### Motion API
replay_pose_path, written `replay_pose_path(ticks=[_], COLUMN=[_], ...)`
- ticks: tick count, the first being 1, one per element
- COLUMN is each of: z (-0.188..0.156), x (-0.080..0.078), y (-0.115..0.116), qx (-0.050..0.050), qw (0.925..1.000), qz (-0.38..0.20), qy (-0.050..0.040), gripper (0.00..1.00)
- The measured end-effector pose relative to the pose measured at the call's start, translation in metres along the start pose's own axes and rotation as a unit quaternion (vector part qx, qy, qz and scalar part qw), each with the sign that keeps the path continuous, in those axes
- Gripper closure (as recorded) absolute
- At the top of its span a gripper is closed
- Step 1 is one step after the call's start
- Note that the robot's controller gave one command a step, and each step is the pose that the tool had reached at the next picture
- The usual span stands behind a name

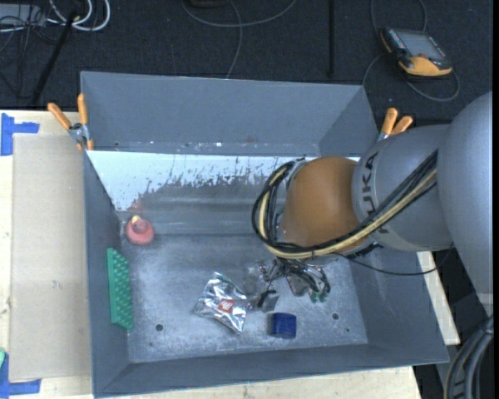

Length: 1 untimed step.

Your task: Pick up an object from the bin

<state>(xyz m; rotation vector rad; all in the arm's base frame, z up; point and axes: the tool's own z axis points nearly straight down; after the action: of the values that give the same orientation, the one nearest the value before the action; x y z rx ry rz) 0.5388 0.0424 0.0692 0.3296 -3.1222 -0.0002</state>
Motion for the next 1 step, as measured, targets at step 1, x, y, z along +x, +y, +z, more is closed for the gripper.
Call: replay_pose_path(ticks=[1], z=[-0.1308], x=[0.0403], y=[-0.0138], qx=[0.001], qw=[1.0], qz=[0.006], qy=[-0.0042], gripper=[1.0])
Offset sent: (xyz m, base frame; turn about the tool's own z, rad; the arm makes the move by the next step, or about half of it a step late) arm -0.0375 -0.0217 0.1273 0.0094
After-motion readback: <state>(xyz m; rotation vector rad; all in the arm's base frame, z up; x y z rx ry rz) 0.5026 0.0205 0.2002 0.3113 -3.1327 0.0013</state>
